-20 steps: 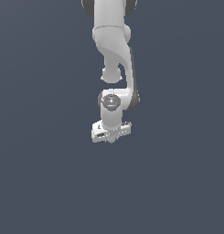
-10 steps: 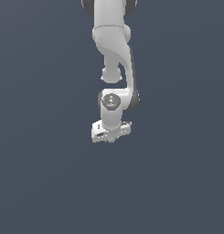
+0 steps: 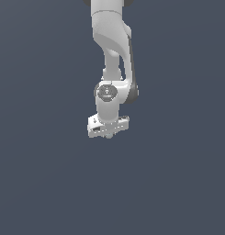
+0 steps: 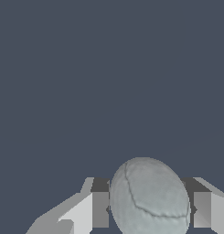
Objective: Pick up the object and move it to a goal position.
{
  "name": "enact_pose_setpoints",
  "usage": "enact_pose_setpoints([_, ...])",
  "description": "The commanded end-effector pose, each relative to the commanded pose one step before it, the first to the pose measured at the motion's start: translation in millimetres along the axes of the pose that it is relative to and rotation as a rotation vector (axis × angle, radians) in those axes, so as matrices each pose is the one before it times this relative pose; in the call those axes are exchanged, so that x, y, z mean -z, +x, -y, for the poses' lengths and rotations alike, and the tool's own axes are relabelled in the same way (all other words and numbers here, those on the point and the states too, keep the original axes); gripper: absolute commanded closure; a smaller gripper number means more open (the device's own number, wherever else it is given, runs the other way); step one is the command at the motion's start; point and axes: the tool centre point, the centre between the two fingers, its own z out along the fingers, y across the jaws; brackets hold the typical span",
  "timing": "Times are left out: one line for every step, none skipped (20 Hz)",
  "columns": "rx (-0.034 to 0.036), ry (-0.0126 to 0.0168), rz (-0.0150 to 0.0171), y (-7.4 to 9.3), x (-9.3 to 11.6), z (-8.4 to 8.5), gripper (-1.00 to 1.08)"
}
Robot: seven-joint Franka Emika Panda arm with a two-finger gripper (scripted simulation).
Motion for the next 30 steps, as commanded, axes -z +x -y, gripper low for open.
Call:
enact_pose_setpoints([-0.00042, -0.00054, -0.00126, -5.36, 17.58, -6.18, 1.08])
enact_pose_setpoints([0.0, 0.0, 0.0, -2.62, 8.08, -2.76, 1.08])
enact_pose_setpoints([0.0, 0.0, 0.0, -2.8, 8.67, -2.96, 1.08])
enact_pose_setpoints([0.0, 0.0, 0.0, -2.95, 9.22, -3.14, 1.08])
enact_pose_setpoints([0.0, 0.0, 0.0, -3.09, 9.72, -3.31, 1.08])
enact_pose_setpoints([0.0, 0.0, 0.0, -3.21, 10.18, -3.46, 1.08])
enact_pose_setpoints([0.0, 0.0, 0.0, -3.32, 10.62, -3.6, 1.08])
enact_pose_setpoints([0.0, 0.0, 0.0, -3.41, 11.0, -3.72, 1.08])
enact_pose_setpoints([0.0, 0.0, 0.0, -3.36, 10.98, -3.71, 1.08])
enact_pose_setpoints([0.00023, 0.00054, -0.00037, -3.25, 10.79, -3.58, 1.08])
enact_pose_setpoints([0.0, 0.0, 0.0, -3.1, 10.39, -3.52, 1.08])
enact_pose_setpoints([0.0, 0.0, 0.0, -2.97, 10.05, -3.41, 1.08])
enact_pose_setpoints([0.00009, 0.00063, -0.00026, -2.87, 9.69, -3.36, 1.08])
enact_pose_setpoints([0.0, 0.0, 0.0, -2.71, 9.31, -3.16, 1.08])
enact_pose_setpoints([0.0, 0.0, 0.0, -2.56, 8.93, -3.05, 1.08])
enact_pose_setpoints([0.0, 0.0, 0.0, -2.41, 8.55, -2.95, 1.08])
enact_pose_setpoints([0.0, 0.0, 0.0, -2.25, 8.15, -2.85, 1.08])
enact_pose_setpoints([0.0, 0.0, 0.0, -2.08, 7.72, -2.73, 1.08])
enact_pose_setpoints([0.0, 0.0, 0.0, -1.92, 7.21, -2.57, 1.08])
enact_pose_setpoints([0.0, 0.0, 0.0, -1.75, 6.62, -2.37, 1.08])
enact_pose_setpoints([0.0, 0.0, 0.0, -1.57, 6.0, -2.16, 1.08])
enact_pose_setpoints([0.0, 0.0, 0.0, -1.39, 5.38, -1.96, 1.08])
enact_pose_setpoints([0.0, 0.0, 0.0, -1.2, 4.76, -1.75, 1.08])
enact_pose_setpoints([0.0, 0.0, 0.0, -1.01, 4.14, -1.56, 1.08])
enact_pose_setpoints([0.0, 0.0, 0.0, -0.81, 3.52, -1.37, 1.08])
enact_pose_setpoints([0.0, 0.0, 0.0, -0.62, 2.91, -1.18, 1.08])
enact_pose_setpoints([-0.00035, -0.00051, 0.00031, -0.42, 2.28, -1.03, 1.08])
enact_pose_setpoints([0.0, 0.0, 0.0, -0.24, 1.72, -0.81, 1.08])
enact_pose_setpoints([-0.00011, -0.00042, 0.00022, -0.04, 1.15, -0.55, 1.08])
enact_pose_setpoints([0.0, 0.0, 0.0, 0.02, 0.63, -0.39, 1.08])
